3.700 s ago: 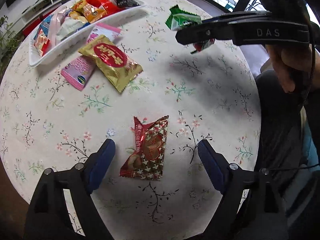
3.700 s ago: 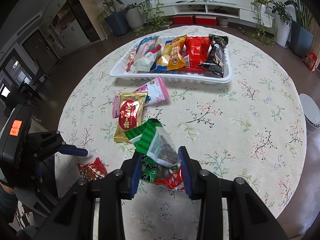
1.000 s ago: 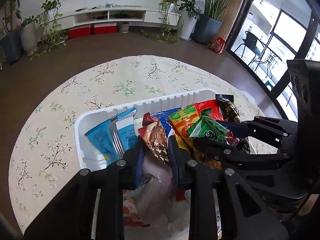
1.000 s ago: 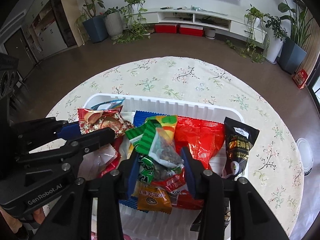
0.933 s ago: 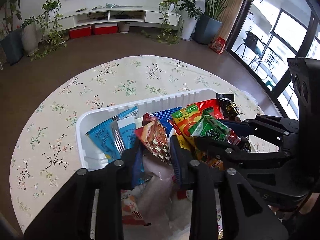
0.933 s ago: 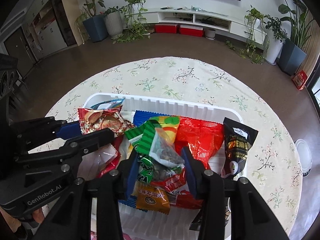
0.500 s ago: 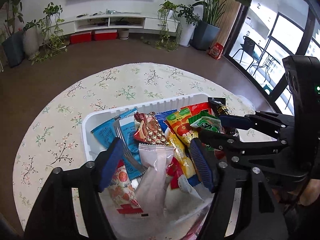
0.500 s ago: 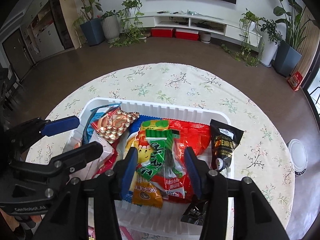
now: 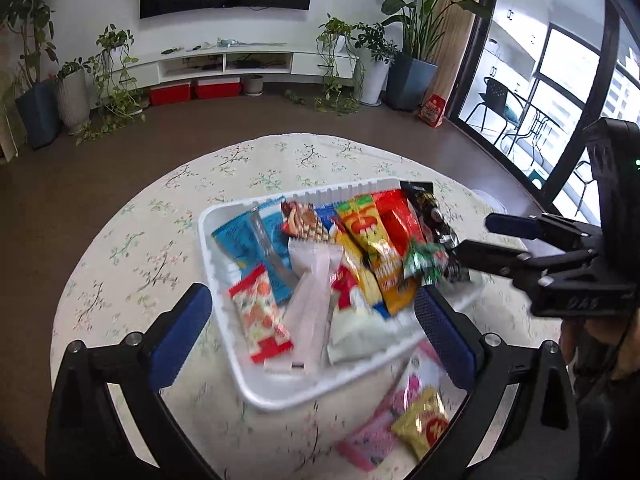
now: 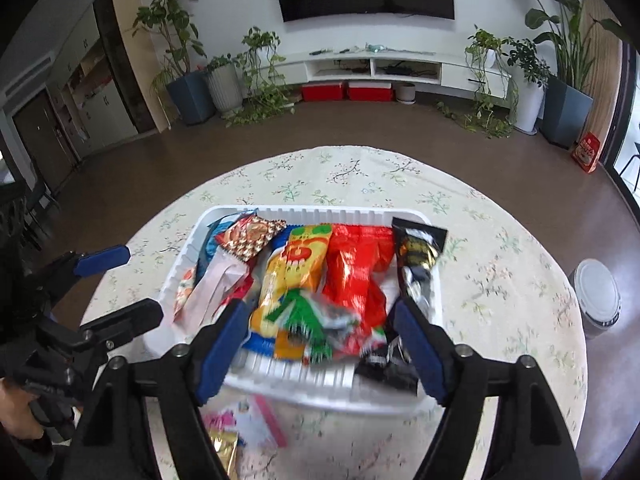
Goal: Organize snacks
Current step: 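Move both tools back toward the pink bar and gold packet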
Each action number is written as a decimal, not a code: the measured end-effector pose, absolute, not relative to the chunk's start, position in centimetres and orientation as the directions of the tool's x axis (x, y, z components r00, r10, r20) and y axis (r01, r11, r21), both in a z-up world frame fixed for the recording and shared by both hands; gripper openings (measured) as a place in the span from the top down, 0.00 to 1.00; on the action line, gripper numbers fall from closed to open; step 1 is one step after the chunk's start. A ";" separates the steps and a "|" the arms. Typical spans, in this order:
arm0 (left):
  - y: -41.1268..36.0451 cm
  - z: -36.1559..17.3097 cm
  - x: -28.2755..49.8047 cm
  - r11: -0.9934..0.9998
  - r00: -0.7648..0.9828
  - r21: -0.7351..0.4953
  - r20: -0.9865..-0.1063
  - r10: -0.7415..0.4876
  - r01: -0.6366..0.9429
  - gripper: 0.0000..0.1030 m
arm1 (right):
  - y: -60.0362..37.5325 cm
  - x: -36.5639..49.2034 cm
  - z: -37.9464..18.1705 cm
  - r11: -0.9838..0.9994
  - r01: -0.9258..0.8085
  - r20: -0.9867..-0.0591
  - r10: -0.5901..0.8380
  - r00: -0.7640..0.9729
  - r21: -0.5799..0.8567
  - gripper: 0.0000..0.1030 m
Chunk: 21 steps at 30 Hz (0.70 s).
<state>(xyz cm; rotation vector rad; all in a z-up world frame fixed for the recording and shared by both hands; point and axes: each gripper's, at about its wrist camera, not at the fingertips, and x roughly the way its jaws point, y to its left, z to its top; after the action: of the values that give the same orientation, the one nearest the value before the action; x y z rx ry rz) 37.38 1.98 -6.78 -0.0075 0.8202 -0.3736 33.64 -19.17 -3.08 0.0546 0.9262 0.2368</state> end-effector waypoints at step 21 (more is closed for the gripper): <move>4.5 -11.6 20.7 0.934 0.605 -0.250 -0.713 -0.355 0.254 0.00 | -18.8 17.1 -7.9 0.943 -0.094 -0.776 0.316 0.546 0.318 0.17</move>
<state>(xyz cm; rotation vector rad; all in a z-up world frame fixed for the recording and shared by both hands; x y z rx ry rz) 20.74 4.50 -11.62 -0.1273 0.8510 -0.3537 17.08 -18.77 -7.91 0.2511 0.9647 0.2460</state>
